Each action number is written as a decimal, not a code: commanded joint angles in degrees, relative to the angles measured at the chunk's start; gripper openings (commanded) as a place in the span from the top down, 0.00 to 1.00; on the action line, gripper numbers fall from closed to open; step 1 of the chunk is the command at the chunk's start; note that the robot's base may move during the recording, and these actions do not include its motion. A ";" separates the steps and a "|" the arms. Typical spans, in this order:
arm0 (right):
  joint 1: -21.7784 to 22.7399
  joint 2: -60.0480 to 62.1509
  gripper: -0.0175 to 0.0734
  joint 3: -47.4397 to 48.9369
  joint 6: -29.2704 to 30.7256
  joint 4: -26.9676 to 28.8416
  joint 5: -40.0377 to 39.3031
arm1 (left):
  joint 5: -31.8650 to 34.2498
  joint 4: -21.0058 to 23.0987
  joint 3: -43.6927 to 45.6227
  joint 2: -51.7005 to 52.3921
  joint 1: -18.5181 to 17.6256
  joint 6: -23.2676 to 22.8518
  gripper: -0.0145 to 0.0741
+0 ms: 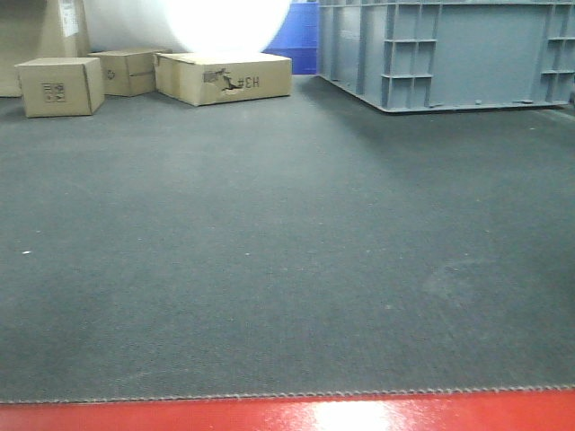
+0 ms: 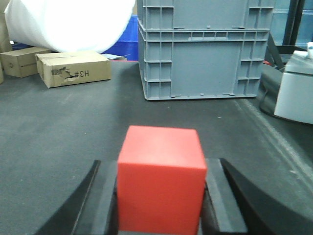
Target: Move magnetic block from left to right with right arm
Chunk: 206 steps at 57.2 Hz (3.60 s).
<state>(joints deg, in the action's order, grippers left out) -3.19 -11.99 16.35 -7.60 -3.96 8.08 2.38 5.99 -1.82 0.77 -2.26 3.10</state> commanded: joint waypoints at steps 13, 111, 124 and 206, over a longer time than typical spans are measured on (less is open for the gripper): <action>0.45 -2.93 0.49 3.80 0.24 0.57 1.74 | 5.15 0.27 -0.44 0.31 -0.21 -0.12 0.98; -37.45 -93.47 0.39 68.34 -26.51 6.17 50.16 | 5.15 0.27 -0.44 0.31 -0.21 -0.12 0.98; -37.58 -94.11 0.27 68.34 -26.55 7.29 49.47 | 5.15 0.27 -0.44 0.31 -0.21 -0.12 0.98; -3.68 -41.03 0.77 20.13 9.82 7.77 10.97 | 5.15 0.27 -0.44 0.31 -0.21 -0.12 0.98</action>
<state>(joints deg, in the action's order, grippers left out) -10.10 -57.77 38.37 0.00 3.04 28.61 2.38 5.99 -1.82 0.77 -2.26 3.10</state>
